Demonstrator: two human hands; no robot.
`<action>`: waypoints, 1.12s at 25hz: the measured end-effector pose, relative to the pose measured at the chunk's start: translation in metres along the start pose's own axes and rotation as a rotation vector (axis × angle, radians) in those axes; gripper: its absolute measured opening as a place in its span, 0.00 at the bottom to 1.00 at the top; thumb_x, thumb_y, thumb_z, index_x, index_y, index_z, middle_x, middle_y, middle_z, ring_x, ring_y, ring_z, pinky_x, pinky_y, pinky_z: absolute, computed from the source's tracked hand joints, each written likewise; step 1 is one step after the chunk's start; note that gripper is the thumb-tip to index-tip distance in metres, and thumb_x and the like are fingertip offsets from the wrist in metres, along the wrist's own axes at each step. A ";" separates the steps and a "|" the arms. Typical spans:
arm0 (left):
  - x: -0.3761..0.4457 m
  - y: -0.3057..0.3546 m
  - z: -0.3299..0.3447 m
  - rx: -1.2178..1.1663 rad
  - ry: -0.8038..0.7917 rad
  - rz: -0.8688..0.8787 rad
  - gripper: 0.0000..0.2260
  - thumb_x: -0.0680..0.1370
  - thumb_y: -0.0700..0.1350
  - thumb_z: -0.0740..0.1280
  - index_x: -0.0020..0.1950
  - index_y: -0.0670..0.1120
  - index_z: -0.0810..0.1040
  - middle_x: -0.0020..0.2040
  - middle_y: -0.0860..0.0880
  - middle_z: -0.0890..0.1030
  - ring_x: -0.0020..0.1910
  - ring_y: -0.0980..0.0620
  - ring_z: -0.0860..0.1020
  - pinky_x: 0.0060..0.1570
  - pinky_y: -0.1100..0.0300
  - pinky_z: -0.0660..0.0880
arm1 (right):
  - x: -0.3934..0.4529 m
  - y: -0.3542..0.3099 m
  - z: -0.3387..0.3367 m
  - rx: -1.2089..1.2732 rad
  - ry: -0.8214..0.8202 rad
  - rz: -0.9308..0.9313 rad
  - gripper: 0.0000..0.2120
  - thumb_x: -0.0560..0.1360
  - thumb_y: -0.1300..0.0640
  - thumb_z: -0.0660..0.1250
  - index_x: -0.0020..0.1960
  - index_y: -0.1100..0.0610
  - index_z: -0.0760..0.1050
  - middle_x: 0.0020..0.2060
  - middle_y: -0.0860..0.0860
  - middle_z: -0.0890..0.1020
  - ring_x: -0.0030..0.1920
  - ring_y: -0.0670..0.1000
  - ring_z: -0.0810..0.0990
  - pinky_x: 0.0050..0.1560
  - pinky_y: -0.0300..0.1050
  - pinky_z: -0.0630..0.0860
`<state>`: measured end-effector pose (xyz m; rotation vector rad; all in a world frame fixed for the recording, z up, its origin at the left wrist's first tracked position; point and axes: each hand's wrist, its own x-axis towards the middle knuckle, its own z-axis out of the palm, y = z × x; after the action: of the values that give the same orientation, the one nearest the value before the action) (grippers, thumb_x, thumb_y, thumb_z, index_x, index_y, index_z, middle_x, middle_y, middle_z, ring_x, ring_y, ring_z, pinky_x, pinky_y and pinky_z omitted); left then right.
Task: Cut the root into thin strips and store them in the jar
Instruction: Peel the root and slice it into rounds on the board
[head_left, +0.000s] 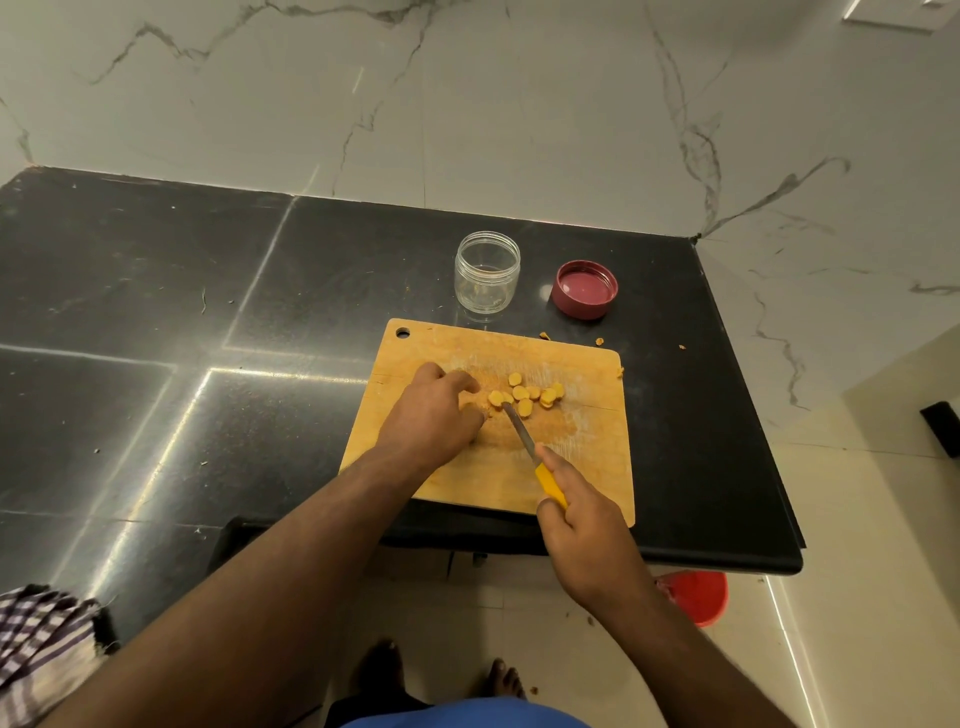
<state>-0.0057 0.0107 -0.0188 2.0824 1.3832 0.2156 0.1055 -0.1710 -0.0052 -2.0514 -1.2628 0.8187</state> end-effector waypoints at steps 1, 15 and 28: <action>0.000 0.004 0.001 0.044 0.023 0.024 0.16 0.78 0.54 0.71 0.65 0.54 0.79 0.63 0.51 0.72 0.58 0.51 0.75 0.54 0.55 0.79 | 0.000 0.000 -0.001 0.023 0.005 0.016 0.26 0.82 0.58 0.58 0.78 0.45 0.59 0.68 0.41 0.70 0.48 0.38 0.76 0.43 0.26 0.71; 0.008 0.017 0.020 0.390 0.117 0.133 0.11 0.80 0.53 0.63 0.57 0.51 0.82 0.56 0.50 0.77 0.55 0.49 0.71 0.50 0.52 0.77 | 0.002 0.011 -0.012 0.121 0.002 0.101 0.25 0.82 0.58 0.59 0.77 0.43 0.61 0.51 0.26 0.66 0.43 0.35 0.76 0.40 0.27 0.72; -0.009 0.011 0.029 0.494 0.132 0.318 0.12 0.80 0.54 0.61 0.55 0.53 0.82 0.57 0.52 0.77 0.56 0.50 0.69 0.52 0.53 0.72 | 0.012 0.018 -0.013 0.166 0.031 0.070 0.25 0.82 0.58 0.60 0.76 0.42 0.63 0.47 0.30 0.72 0.54 0.53 0.79 0.50 0.48 0.79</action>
<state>0.0118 -0.0114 -0.0338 2.7444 1.2639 0.1531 0.1298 -0.1685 -0.0122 -1.9763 -1.0742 0.8895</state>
